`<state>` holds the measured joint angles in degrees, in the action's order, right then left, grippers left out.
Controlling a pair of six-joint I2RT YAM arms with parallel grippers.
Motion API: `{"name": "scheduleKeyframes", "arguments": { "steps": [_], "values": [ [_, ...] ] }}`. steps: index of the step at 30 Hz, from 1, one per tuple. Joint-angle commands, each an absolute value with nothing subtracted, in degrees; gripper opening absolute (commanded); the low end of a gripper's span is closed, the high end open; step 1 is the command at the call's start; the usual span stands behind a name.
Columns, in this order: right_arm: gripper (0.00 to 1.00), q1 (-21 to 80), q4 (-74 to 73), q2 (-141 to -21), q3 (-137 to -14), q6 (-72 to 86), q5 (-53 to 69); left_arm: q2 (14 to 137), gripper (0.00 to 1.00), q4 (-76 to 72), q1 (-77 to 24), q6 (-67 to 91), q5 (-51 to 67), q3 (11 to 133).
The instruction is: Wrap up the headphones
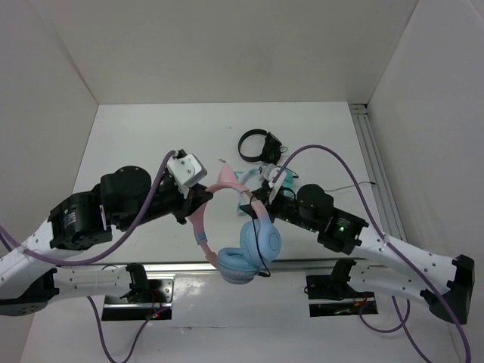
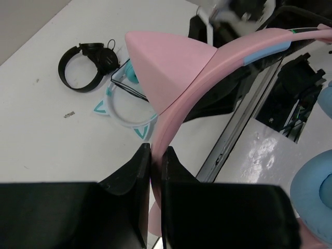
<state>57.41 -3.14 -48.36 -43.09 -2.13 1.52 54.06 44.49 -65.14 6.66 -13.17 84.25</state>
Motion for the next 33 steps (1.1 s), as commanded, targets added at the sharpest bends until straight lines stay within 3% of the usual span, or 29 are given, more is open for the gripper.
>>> {"name": "scheduleKeyframes", "arguments": {
  "steps": [1, 17, 21, 25, 33],
  "values": [
    [0.52, 55.4, 10.2, -51.4, -40.9, -0.8, 7.2, 53.7, 0.00, 37.2, -65.4, 10.7, -13.2, 87.6],
    [0.52, 42.5, 35.7, -62.4, -25.5, 8.8, 19.2, 49.8, 0.00, 33.6, -65.4, 18.7, -37.8, 92.6],
    [0.41, 40.9, 38.3, -65.7, -24.3, 9.3, 22.0, 48.7, 0.00, 33.6, -65.4, 19.8, -42.0, 93.2],
    [0.03, 40.0, 42.4, -69.4, -23.7, 10.8, 24.0, 48.2, 0.00, 33.6, -65.4, 20.9, -45.2, 93.2],
    [0.00, 42.4, 42.9, -67.0, -21.8, 13.4, 19.8, 49.5, 0.00, 36.0, -65.4, 28.6, -62.4, 92.1]
  ]
}}
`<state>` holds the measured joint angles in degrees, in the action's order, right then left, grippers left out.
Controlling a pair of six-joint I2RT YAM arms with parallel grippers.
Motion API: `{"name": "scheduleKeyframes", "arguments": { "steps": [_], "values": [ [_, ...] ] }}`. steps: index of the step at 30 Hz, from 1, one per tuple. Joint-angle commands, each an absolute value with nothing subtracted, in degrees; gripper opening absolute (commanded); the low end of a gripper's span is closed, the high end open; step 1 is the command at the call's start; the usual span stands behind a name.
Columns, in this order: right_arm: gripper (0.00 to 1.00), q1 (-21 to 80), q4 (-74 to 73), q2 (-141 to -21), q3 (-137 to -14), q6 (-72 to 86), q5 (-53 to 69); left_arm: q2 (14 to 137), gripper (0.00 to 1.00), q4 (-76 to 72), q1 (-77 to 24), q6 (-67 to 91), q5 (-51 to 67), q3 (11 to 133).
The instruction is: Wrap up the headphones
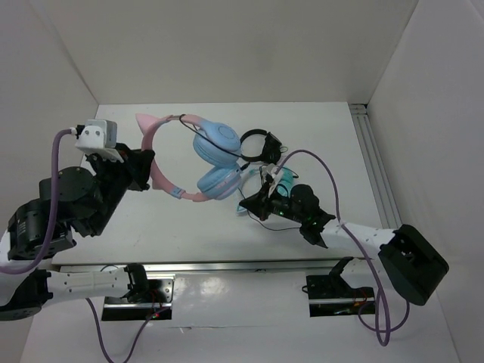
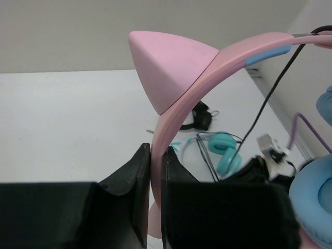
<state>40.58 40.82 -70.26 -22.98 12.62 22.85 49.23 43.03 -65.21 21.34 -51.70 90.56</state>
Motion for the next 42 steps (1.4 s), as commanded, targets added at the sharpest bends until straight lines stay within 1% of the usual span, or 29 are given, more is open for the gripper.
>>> {"name": "scheduleKeyframes", "arguments": {
  "steps": [1, 4, 6, 8, 9, 10, 11, 13, 16, 19, 20, 22, 23, 26, 29, 31, 32, 34, 36, 38, 41, 42],
  "values": [
    [0.00, 43.7, 41.5, -65.5, -21.2, 13.4, 18.1, 50.1, 0.00, 36.0, -65.4, 28.6, -66.8, 92.1],
    [0.00, 49.1, 36.3, -59.4, -19.8, 12.8, 12.1, 54.1, 0.00, 35.3, -65.4, 29.1, -74.1, 92.1],
    [0.00, 52.4, 31.7, -56.9, -19.8, 12.2, 9.4, 58.0, 0.00, 35.2, -63.6, 28.4, -75.1, 93.0],
    [0.00, 54.5, 27.0, -53.9, -20.5, 11.7, 8.9, 60.8, 0.00, 36.4, -60.2, 28.4, -71.6, 94.4],
    [0.00, 55.4, 25.6, -52.9, -21.0, 11.2, 8.2, 62.5, 0.00, 38.1, -54.9, 31.3, -68.7, 95.4],
    [0.00, 57.4, 24.0, -52.0, -21.0, 11.2, 7.7, 64.2, 0.00, 40.6, -51.7, 33.4, -65.9, 98.1],
    [0.00, 58.3, 20.9, -50.3, -21.7, 10.6, 7.6, 68.0, 0.00, 42.5, -48.5, 34.6, -59.9, 99.2],
    [0.00, 60.5, 18.1, -48.5, -22.4, 10.5, 6.2, 71.4, 0.00, 44.7, -42.0, 35.9, -56.8, 100.0],
    [0.00, 61.8, 13.8, -44.7, -23.7, 10.0, 4.2, 73.7, 0.00, 43.3, -38.2, 35.3, -54.4, 98.4],
    [0.00, 62.3, 10.9, -42.5, -25.5, 9.5, 4.2, 74.8, 0.00, 41.6, -37.1, 34.8, -54.7, 94.1],
    [0.00, 62.3, 10.9, -42.0, -26.1, 9.5, 6.2, 75.3, 0.00, 41.6, -37.1, 35.3, -55.4, 92.4],
    [0.00, 62.3, 10.3, -42.0, -27.7, 8.9, 7.7, 76.5, 0.00, 44.6, -37.1, 38.0, -56.6, 91.8],
    [0.00, 62.3, 10.3, -42.9, -28.2, 8.2, 8.5, 77.9, 0.00, 46.1, -37.1, 41.2, -56.6, 91.8],
    [0.00, 62.3, 10.3, -46.0, -30.4, 7.1, 10.6, 79.0, 0.00, 48.5, -36.6, 44.3, -56.6, 90.3],
    [0.00, 62.3, 10.3, -49.6, -32.9, 6.5, 14.1, 81.1, 0.00, 52.4, -36.6, 47.9, -58.5, 90.3],
    [0.00, 62.3, 10.3, -52.4, -35.5, 5.9, 17.7, 84.3, 0.00, 55.2, -36.6, 49.6, -60.5, 92.5],
    [0.00, 62.9, 10.3, -53.2, -36.6, 5.9, 19.2, 85.5, 0.00, 59.3, -36.6, 52.5, -60.5, 94.2],
    [0.00, 62.9, 9.2, -55.4, -40.2, 5.0, 19.9, 88.7, 0.00, 62.0, -36.6, 54.2, -61.0, 95.7],
    [0.00, 63.5, 6.3, -55.9, -42.6, 2.6, 19.3, 89.4, 0.00, 64.4, -36.0, 55.5, -61.0, 96.3],
    [0.00, 63.5, 2.4, -55.9, -45.7, 0.3, 14.8, 89.9, 0.00, 64.4, -36.0, 55.5, -61.0, 96.3],
    [0.00, 63.5, -2.5, -54.2, -48.7, -1.8, 7.0, 88.3, 0.00, 60.7, -34.9, 51.1, -58.5, 94.5],
    [0.00, 63.5, -3.5, -53.6, -49.3, -3.2, 4.7, 86.9, 0.00, 58.3, -34.9, 45.5, -57.6, 93.8]
  ]
}}
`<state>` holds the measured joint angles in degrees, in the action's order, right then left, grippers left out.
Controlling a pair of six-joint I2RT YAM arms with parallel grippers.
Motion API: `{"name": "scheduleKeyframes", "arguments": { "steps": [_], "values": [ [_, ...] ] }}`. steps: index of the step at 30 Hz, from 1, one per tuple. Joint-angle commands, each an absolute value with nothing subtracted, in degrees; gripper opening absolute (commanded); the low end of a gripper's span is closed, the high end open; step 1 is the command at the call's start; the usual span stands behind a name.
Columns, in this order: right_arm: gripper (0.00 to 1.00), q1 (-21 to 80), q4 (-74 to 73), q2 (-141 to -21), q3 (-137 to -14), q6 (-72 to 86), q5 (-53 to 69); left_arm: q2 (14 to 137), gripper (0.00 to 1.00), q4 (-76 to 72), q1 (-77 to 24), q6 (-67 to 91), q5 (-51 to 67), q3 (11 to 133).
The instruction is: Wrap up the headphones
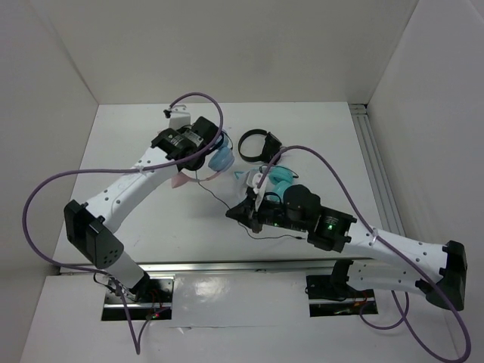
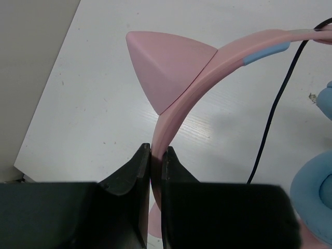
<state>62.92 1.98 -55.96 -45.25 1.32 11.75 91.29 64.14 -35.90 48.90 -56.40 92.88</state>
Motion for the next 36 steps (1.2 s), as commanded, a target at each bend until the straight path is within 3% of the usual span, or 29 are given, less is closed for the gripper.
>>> {"name": "scheduleKeyframes", "arguments": {
  "steps": [1, 8, 14, 26, 33, 36],
  "values": [
    [0.00, 63.5, -4.1, -53.0, -49.3, -3.8, -0.8, 86.9, 0.00, 57.1, -34.9, 43.9, -56.6, 93.3],
    [0.00, 63.5, 0.1, -46.4, -46.7, -4.3, -21.0, 81.1, 0.00, 47.9, -34.9, 25.0, -39.8, 81.1],
    [0.00, 63.5, 0.6, -45.7, -46.7, -4.3, -27.8, 77.3, 0.00, 42.8, -41.5, 21.6, -38.8, 70.1],
    [0.00, 63.5, 0.6, -47.5, -46.1, -4.8, -34.3, 66.0, 0.00, 40.9, -66.6, 13.9, -38.6, 64.6],
    [0.00, 63.5, 0.6, -48.2, -46.1, -4.8, -43.9, 58.5, 0.00, 42.8, -67.9, 13.9, -33.0, 64.1],
    [0.06, 63.5, 0.1, -48.2, -46.1, -4.8, -42.8, 57.2, 0.00, 46.0, -67.9, 13.9, -30.5, 66.2]
  ]
}}
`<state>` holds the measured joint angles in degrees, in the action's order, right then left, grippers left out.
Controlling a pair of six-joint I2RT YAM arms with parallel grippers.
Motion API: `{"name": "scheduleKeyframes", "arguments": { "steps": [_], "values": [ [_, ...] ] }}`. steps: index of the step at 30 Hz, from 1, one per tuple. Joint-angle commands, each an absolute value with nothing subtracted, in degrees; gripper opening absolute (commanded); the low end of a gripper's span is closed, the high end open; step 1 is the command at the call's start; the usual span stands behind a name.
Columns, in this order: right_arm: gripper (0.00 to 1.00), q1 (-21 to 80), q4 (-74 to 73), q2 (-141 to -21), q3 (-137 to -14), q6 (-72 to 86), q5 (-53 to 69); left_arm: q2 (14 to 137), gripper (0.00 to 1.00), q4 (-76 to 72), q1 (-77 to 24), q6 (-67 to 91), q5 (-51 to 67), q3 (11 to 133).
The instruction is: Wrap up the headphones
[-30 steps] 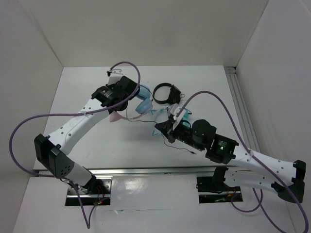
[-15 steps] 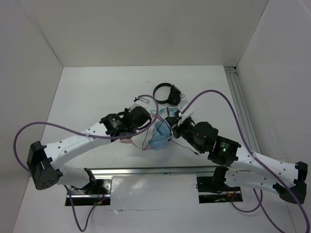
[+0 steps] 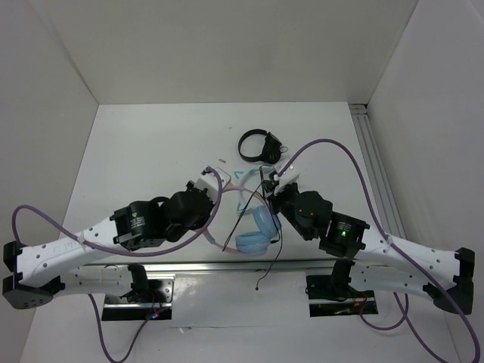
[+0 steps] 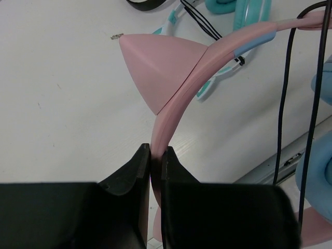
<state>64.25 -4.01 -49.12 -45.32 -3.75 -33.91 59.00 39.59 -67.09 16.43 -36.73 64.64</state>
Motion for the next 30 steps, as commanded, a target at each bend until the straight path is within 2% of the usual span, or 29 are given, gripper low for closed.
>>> {"name": "scheduleKeyframes", "arguments": {
  "steps": [1, 5, 8, 13, 18, 23, 25, 26, 30],
  "values": [
    [0.06, 63.5, 0.1, -48.2, -46.6, -4.8, -42.8, 57.2, 0.00, 46.9, -67.9, 14.4, -28.6, 67.1],
    [0.12, 63.5, -1.0, -48.7, -46.6, -5.9, -37.6, 57.8, 0.00, 49.3, -67.9, 13.5, -22.6, 69.8],
    [0.14, 63.5, -1.1, -50.2, -45.4, -5.9, -29.4, 57.3, 0.00, 49.3, -67.9, 12.7, -20.6, 71.0],
    [0.14, 63.5, 2.7, -52.4, -42.5, -5.3, -15.6, 56.2, 0.00, 49.3, -67.9, 13.8, -23.3, 72.8],
    [0.14, 61.7, 12.3, -53.7, -36.0, -2.5, -10.6, 55.6, 0.00, 50.9, -67.9, 16.6, -27.9, 75.5],
    [0.14, 58.7, 17.9, -52.6, -32.4, -0.6, -7.4, 58.2, 0.00, 61.1, -67.9, 24.1, -33.5, 83.2],
    [0.20, 57.1, 20.0, -53.1, -31.8, 0.0, -4.8, 58.2, 0.00, 61.6, -67.9, 25.0, -33.5, 84.5],
    [0.29, 57.1, 21.0, -54.0, -31.8, 0.8, -2.1, 58.2, 0.00, 60.7, -67.9, 25.0, -32.4, 85.1],
    [0.55, 55.8, 26.4, -58.3, -31.3, 2.8, 3.1, 57.6, 0.00, 60.0, -67.9, 25.6, -30.9, 86.6]
  ]
}}
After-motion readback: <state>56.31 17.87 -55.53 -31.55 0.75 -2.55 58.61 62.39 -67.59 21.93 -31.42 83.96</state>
